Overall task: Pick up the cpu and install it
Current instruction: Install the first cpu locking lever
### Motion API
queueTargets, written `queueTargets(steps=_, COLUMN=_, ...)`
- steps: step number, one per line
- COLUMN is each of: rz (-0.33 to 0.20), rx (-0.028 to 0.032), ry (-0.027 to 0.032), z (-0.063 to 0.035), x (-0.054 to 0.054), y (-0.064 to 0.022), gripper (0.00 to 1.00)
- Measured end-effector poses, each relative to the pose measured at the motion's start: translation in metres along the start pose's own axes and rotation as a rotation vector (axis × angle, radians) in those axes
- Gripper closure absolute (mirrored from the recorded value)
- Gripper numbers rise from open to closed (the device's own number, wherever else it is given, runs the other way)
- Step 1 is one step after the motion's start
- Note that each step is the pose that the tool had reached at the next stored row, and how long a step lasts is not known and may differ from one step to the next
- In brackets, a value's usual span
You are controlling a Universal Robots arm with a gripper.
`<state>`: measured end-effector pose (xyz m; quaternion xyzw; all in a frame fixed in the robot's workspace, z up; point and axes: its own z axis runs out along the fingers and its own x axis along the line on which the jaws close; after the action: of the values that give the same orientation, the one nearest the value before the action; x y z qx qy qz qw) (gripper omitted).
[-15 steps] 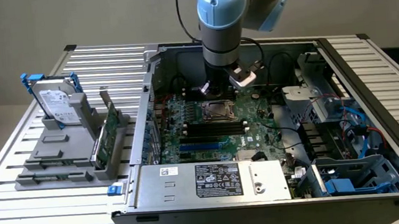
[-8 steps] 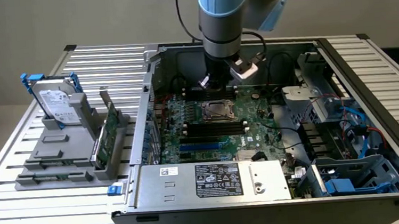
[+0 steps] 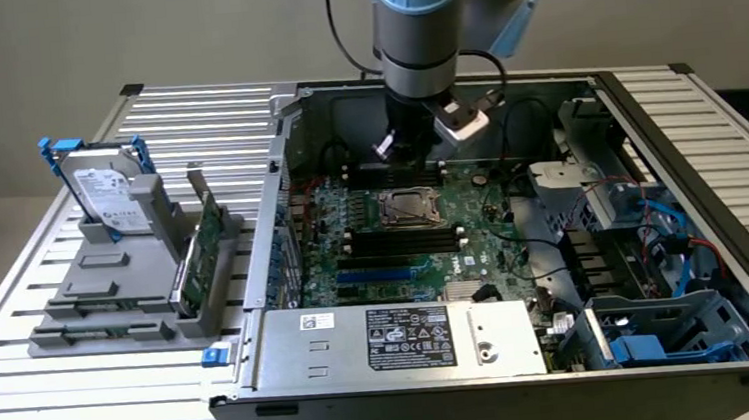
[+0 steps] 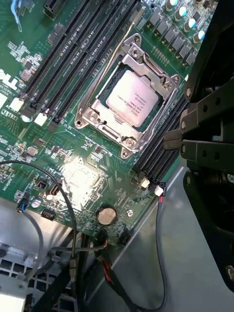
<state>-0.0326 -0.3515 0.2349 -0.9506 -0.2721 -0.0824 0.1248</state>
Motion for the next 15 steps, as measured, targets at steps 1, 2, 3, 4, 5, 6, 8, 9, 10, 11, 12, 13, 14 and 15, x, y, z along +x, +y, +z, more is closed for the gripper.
queueTargets(steps=1, rz=0.001, rx=0.0003, ry=-0.0009, z=-0.0032, x=-0.001, y=0.0018, gripper=0.89)
queueTargets(steps=2, rz=0.002, rx=0.0008, ry=-0.0019, z=-0.0064, x=-0.002, y=0.004, gripper=0.89)
queueTargets(steps=3, rz=0.003, rx=0.0012, ry=-0.0027, z=-0.0093, x=-0.003, y=0.006, gripper=0.89)
queueTargets(steps=4, rz=0.003, rx=0.0014, ry=-0.0033, z=-0.012, x=-0.004, y=0.0083, gripper=0.89)
queueTargets(steps=5, rz=0.004, rx=0.0014, ry=-0.0038, z=-0.0141, x=-0.005, y=0.0106, gripper=0.89)
queueTargets(steps=6, rz=0.004, rx=0.0011, ry=-0.0039, z=-0.0155, x=-0.006, y=0.0127, gripper=0.89)
queueTargets(steps=8, rz=0.005, rx=0.0004, ry=-0.0042, z=-0.0177, x=-0.009, y=0.0168, gripper=0.89)
queueTargets(steps=9, rz=0.005, rx=-0.0001, ry=-0.0042, z=-0.0186, x=-0.01, y=0.0188, gripper=0.89)
queueTargets(steps=10, rz=0.006, rx=-0.0006, ry=-0.0043, z=-0.0194, x=-0.011, y=0.0207, gripper=0.89)
queueTargets(steps=11, rz=0.006, rx=-0.0012, ry=-0.0045, z=-0.0201, x=-0.012, y=0.0224, gripper=0.89)
queueTargets(steps=12, rz=0.007, rx=-0.002, ry=-0.0049, z=-0.0207, x=-0.013, y=0.024, gripper=0.89)
queueTargets(steps=13, rz=0.007, rx=-0.0027, ry=-0.0052, z=-0.0214, x=-0.014, y=0.0257, gripper=0.89)
queueTargets(steps=14, rz=0.007, rx=-0.0032, ry=-0.0055, z=-0.0224, x=-0.015, y=0.0276, gripper=0.89)
queueTargets(steps=15, rz=0.007, rx=-0.0035, ry=-0.0059, z=-0.024, x=-0.016, y=0.0293, gripper=0.89)
